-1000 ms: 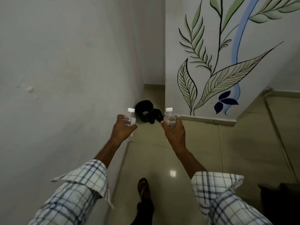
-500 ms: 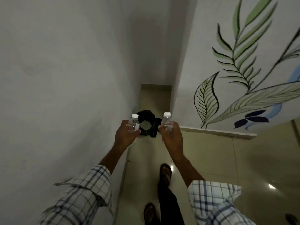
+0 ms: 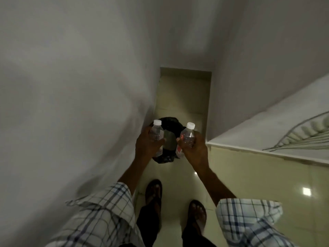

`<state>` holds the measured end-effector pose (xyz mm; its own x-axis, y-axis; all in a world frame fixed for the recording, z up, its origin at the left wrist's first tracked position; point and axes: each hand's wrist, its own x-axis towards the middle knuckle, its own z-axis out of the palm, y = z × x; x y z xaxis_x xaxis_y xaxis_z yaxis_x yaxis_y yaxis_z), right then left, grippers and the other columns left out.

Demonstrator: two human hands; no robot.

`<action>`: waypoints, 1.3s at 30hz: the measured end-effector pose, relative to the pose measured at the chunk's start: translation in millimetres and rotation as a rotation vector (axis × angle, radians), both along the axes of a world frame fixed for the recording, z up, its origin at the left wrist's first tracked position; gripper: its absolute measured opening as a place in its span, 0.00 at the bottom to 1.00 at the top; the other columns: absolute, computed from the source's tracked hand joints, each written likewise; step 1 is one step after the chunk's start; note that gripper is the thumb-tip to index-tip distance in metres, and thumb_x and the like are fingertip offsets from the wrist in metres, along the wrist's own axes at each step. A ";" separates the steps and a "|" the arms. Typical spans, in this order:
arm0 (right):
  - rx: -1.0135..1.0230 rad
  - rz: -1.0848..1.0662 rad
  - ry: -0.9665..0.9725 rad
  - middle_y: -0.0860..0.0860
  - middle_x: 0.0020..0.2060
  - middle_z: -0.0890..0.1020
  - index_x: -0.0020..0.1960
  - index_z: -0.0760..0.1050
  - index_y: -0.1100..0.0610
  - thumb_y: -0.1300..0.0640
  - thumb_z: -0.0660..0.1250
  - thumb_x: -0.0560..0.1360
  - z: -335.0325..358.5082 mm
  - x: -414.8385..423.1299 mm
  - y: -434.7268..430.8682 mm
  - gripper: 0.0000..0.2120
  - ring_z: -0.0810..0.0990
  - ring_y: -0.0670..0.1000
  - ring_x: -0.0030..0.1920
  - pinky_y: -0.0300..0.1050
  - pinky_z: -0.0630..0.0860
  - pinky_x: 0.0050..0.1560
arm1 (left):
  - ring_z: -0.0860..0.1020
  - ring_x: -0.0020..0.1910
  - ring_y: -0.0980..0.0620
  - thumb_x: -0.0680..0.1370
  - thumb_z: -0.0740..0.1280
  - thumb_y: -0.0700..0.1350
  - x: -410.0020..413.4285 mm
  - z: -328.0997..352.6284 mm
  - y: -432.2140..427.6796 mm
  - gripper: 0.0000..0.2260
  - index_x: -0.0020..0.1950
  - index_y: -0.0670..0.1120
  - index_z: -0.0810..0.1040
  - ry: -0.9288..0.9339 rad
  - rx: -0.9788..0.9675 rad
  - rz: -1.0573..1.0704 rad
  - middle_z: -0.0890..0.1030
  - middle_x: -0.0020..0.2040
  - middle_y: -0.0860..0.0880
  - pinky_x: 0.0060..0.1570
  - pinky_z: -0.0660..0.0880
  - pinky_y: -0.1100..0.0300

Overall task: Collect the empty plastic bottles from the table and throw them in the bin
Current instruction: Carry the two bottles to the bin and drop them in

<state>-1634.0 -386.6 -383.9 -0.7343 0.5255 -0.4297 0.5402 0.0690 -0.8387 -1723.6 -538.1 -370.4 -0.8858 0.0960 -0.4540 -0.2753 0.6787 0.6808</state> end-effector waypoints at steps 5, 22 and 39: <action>0.029 -0.034 -0.031 0.45 0.49 0.80 0.68 0.73 0.55 0.52 0.75 0.74 -114.8 -40.4 -15.5 0.24 0.78 0.41 0.46 0.19 0.68 0.42 | 0.78 0.58 0.47 0.69 0.78 0.47 -30.3 -111.0 -7.9 0.28 0.65 0.46 0.72 -0.064 0.005 -0.004 0.80 0.60 0.47 0.52 0.73 0.60; -0.003 -0.151 0.081 0.47 0.49 0.81 0.64 0.73 0.53 0.52 0.75 0.74 112.7 42.0 46.2 0.21 0.80 0.43 0.44 0.29 0.75 0.45 | 0.78 0.54 0.52 0.73 0.73 0.50 30.5 122.6 32.2 0.20 0.63 0.49 0.76 0.009 0.027 -0.290 0.80 0.55 0.50 0.56 0.75 0.59; 0.319 -0.895 0.245 0.43 0.42 0.80 0.60 0.75 0.56 0.54 0.74 0.73 399.3 353.4 312.3 0.18 0.80 0.45 0.38 0.40 0.78 0.44 | 0.78 0.46 0.53 0.71 0.75 0.41 258.7 403.5 414.7 0.16 0.57 0.48 0.77 0.206 0.333 -1.229 0.80 0.48 0.50 0.48 0.74 0.68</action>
<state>-1280.6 -74.3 15.5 -0.0575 0.9966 -0.0596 0.3172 -0.0384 -0.9476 -1464.9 -123.4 33.1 -0.1864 0.9755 -0.1173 0.5352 0.2009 0.8205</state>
